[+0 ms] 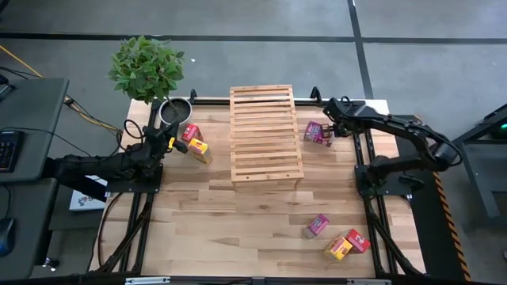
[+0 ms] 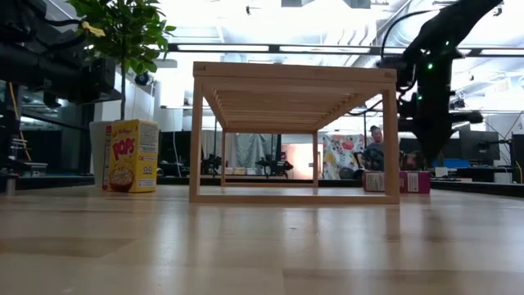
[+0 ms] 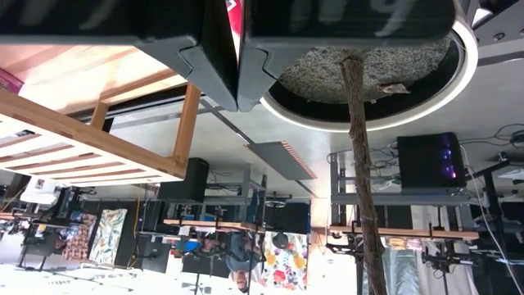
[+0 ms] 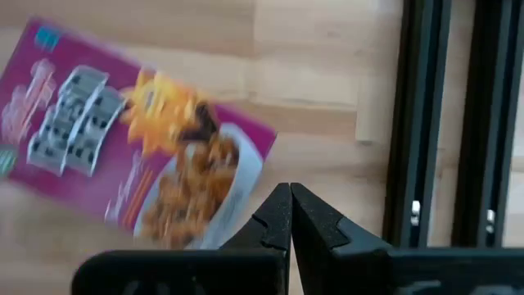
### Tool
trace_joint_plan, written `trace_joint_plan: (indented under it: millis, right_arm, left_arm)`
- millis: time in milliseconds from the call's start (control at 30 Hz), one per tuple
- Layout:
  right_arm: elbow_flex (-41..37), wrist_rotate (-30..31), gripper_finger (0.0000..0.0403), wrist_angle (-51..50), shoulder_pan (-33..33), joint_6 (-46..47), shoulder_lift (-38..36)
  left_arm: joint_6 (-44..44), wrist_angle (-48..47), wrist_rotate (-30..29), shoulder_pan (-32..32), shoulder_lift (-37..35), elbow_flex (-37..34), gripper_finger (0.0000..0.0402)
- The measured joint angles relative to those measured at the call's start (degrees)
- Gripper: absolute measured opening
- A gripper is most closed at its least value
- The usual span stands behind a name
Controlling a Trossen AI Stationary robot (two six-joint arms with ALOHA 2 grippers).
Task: Stack cereal on shelf
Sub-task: Put the top violet cereal box on the shelf
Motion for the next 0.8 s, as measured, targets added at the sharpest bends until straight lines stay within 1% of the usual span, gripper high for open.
trace_joint_plan:
  millis: [233, 400, 467, 567, 633, 800]
  right_arm:
    - [0.0, 1.8, 0.0, -2.6, 6.9, 1.1, -3.7]
    - [0.0, 6.3, 0.0, -3.4, 12.5, 3.2, -6.7]
    - [-2.0, 6.3, 0.0, -2.3, 14.4, 4.8, -8.1]
    - [-8.5, 4.7, 0.0, 2.1, 16.8, 7.5, -9.8]
    - [-12.3, 4.6, 0.0, 6.6, 17.1, 8.8, -10.6]
    - [-18.0, 4.9, 0.0, 18.6, 17.0, 8.8, -10.9]
  left_arm:
    - [0.0, 0.0, 0.0, 0.0, 0.0, 0.0, 0.0003]
    - [0.0, 0.0, 0.0, 0.0, 0.0, 0.0, 0.0003]
    - [0.0, 0.0, 0.0, 0.0, 0.0, 0.0, 0.0003]
    - [0.0, 0.0, 0.0, 0.0, 0.0, 0.0, 0.0003]
    - [0.0, 0.0, 0.0, 0.0, 0.0, 0.0, 0.0003]
    - [0.0, 0.0, 0.0, 0.0, 0.0, 0.0, 0.0003]
